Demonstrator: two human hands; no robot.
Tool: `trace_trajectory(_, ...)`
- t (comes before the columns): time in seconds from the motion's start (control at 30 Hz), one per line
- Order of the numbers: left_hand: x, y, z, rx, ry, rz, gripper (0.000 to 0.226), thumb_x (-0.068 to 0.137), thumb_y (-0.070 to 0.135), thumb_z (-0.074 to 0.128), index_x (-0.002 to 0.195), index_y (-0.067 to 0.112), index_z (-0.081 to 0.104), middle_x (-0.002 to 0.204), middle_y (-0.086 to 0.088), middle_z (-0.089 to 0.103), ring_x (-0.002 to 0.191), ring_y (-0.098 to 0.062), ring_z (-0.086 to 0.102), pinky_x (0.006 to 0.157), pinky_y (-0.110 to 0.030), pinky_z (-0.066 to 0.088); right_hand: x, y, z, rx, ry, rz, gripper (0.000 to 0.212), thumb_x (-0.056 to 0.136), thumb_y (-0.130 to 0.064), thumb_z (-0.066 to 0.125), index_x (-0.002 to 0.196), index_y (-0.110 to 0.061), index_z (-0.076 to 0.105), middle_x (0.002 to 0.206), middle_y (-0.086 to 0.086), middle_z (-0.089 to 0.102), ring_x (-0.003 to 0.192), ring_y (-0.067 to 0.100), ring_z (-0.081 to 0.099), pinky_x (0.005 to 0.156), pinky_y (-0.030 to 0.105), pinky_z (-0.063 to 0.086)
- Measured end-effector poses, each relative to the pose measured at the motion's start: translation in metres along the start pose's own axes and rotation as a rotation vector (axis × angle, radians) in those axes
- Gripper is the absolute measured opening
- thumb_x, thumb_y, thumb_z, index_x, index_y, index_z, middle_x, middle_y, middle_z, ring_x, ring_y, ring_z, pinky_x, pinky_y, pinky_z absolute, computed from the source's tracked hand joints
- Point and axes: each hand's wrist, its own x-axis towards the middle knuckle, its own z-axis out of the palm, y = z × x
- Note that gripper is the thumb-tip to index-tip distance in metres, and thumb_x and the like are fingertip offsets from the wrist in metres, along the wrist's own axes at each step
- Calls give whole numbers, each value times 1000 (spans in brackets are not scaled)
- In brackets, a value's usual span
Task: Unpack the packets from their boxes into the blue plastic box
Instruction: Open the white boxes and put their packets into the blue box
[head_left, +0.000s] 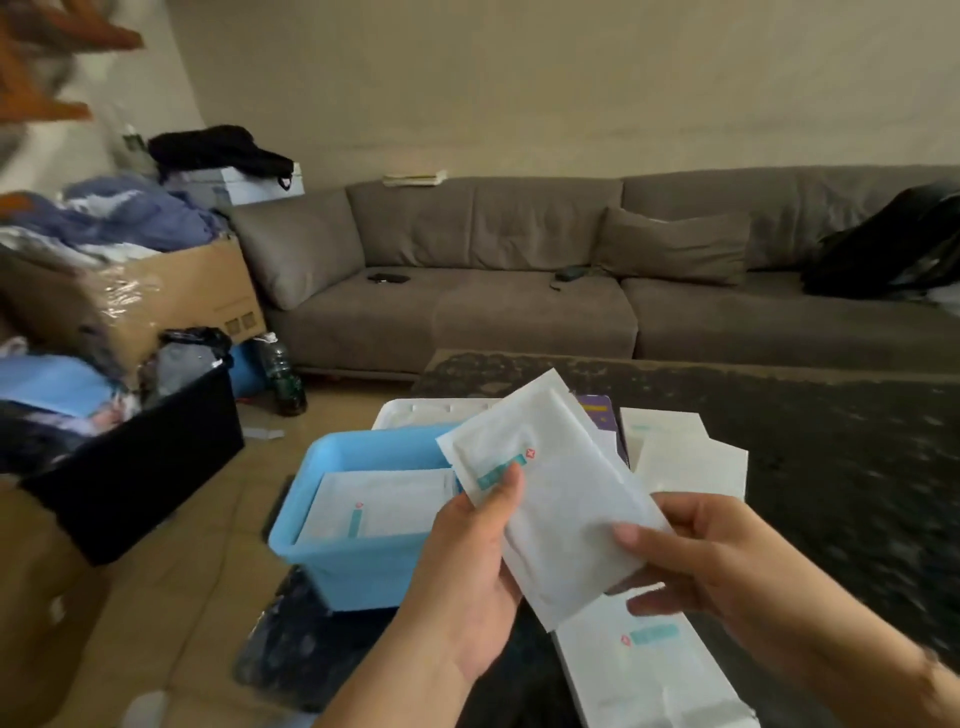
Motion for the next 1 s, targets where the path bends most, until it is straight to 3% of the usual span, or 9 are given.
trace_trajectory(0.17, 11, 15, -24, -2, 14, 40, 20, 89, 28, 65, 109, 28, 66, 100, -7, 76, 98, -27, 71, 82, -50, 58, 20, -12, 10, 19, -12, -7, 37, 70, -23, 73, 103, -6, 71, 92, 6, 76, 82, 29, 74, 69, 39, 62)
trace_trajectory(0.27, 25, 45, -50, 197, 20, 150, 12, 86, 22, 66, 86, 18, 77, 94, -10, 76, 89, -23, 73, 66, -39, 58, 38, -20, 17, 56, 29, -47, 29, 78, -19, 70, 106, -13, 70, 95, 3, 76, 83, 26, 75, 71, 42, 62)
trace_trajectory(0.33, 36, 67, -69, 324, 9, 180, 26, 90, 14, 63, 69, 18, 79, 85, -8, 77, 77, -17, 73, 61, -34, 58, 53, -26, 28, 95, 68, -94, 24, 84, -19, 67, 107, -17, 69, 97, 2, 76, 86, 26, 74, 74, 45, 61)
trace_trajectory(0.47, 52, 104, -102, 432, 5, 135, 17, 81, 22, 65, 88, 11, 77, 91, -12, 76, 74, -18, 72, 54, -28, 57, 85, -42, 64, 39, 134, -187, 18, 93, -19, 61, 110, -23, 63, 97, -3, 71, 85, 21, 70, 61, 34, 61)
trace_trajectory(0.53, 61, 116, -115, 475, 41, 95, 25, 89, 30, 62, 98, 11, 76, 91, -11, 76, 77, -19, 72, 56, -28, 56, 102, -48, 80, -34, 127, -205, 20, 95, -19, 58, 114, -25, 60, 103, -5, 68, 88, 19, 67, 62, 33, 61)
trace_trajectory(0.7, 79, 131, -137, 510, 134, 90, 30, 93, 32, 63, 109, 9, 73, 108, -16, 74, 106, -34, 69, 89, -47, 52, 125, -50, 103, -98, 53, -208, 19, 97, -13, 56, 115, -19, 61, 102, 3, 71, 91, 22, 69, 56, 32, 60)
trace_trajectory(0.8, 81, 136, -146, 435, 92, -10, 28, 89, 30, 63, 103, 9, 75, 107, -14, 74, 100, -29, 72, 81, -43, 56, 130, -49, 109, -69, 27, -195, 19, 98, -13, 53, 115, -20, 61, 99, 0, 71, 86, 17, 68, 52, 27, 58)
trace_trajectory(0.87, 84, 135, -151, 424, 67, -41, 27, 90, 31, 63, 100, 11, 76, 104, -13, 75, 97, -27, 72, 83, -42, 55, 133, -48, 112, -76, 11, -190, 21, 99, -14, 52, 116, -22, 60, 103, 0, 70, 89, 18, 67, 58, 30, 61)
trace_trajectory(1.0, 93, 135, -155, 515, 141, 81, 27, 93, 34, 63, 93, 11, 76, 90, -9, 76, 85, -23, 71, 77, -36, 55, 135, -45, 118, -95, -30, -181, 22, 98, -14, 52, 116, -25, 60, 105, 1, 70, 92, 21, 67, 66, 35, 62)
